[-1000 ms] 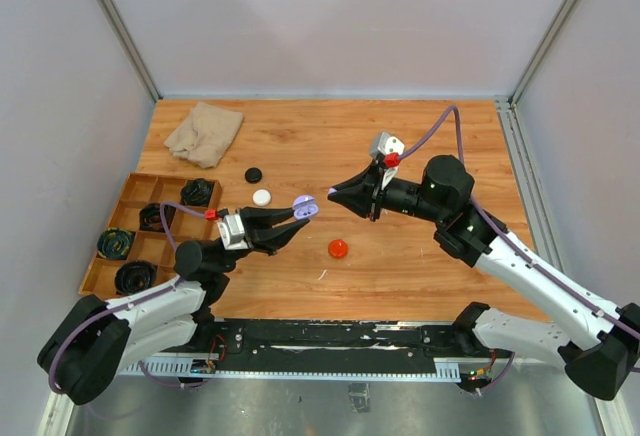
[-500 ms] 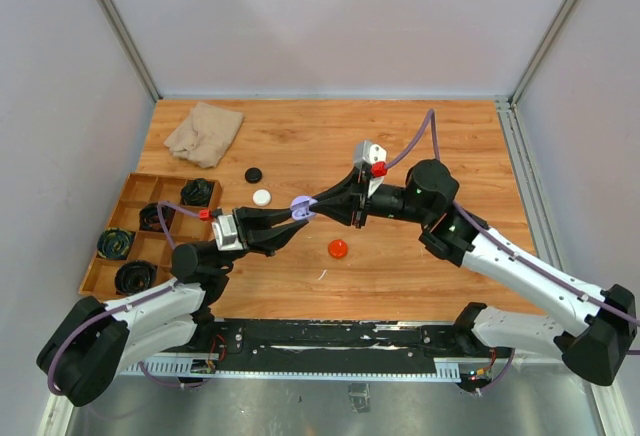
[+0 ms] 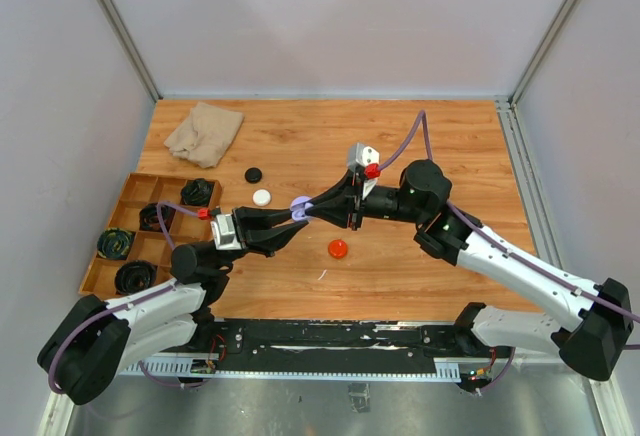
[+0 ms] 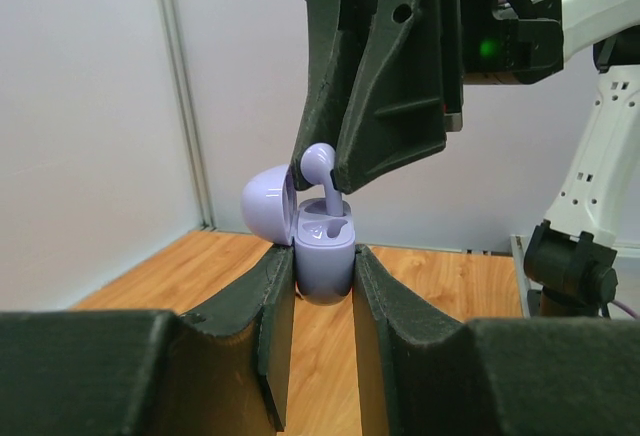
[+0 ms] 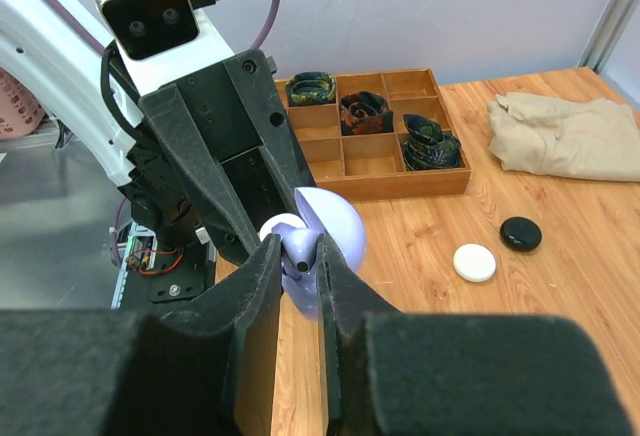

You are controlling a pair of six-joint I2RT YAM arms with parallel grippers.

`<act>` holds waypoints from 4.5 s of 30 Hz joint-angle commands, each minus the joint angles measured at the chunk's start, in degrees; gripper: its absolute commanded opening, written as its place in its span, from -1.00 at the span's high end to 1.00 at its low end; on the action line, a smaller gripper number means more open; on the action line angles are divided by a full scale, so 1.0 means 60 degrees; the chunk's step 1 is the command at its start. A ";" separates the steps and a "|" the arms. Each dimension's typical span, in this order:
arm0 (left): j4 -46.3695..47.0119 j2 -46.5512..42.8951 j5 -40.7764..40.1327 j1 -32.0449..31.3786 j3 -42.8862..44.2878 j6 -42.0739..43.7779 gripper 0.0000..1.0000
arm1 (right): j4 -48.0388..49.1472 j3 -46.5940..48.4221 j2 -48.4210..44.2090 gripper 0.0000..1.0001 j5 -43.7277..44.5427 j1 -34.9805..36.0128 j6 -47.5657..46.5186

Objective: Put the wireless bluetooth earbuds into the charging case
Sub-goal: Place the earbud in the charging case, then move the earbud to the center of the board.

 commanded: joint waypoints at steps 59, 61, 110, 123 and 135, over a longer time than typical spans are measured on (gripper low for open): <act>-0.1710 -0.0382 -0.0981 -0.0007 -0.1178 0.2319 0.99 | -0.7157 0.2279 0.3200 -0.10 0.5854 -0.6792 -0.0287; -0.1844 -0.0550 -0.0980 -0.0014 -0.1195 0.2324 0.99 | -0.7125 0.2470 0.3640 -0.04 0.5812 -0.7098 -0.0270; -0.2186 -0.0773 -0.0919 -0.0007 -0.1181 0.2263 0.99 | -0.8398 0.4541 0.8708 0.39 0.5726 -0.8330 0.0113; -0.2191 -0.0764 -0.0909 -0.0007 -0.1181 0.2254 0.99 | -0.8491 0.4773 0.8975 0.47 0.5844 -0.8330 -0.0009; -0.2139 -0.0663 -0.0851 -0.0007 -0.1166 0.2217 1.00 | -0.8817 0.3707 0.7687 0.65 0.5462 -0.8017 0.0235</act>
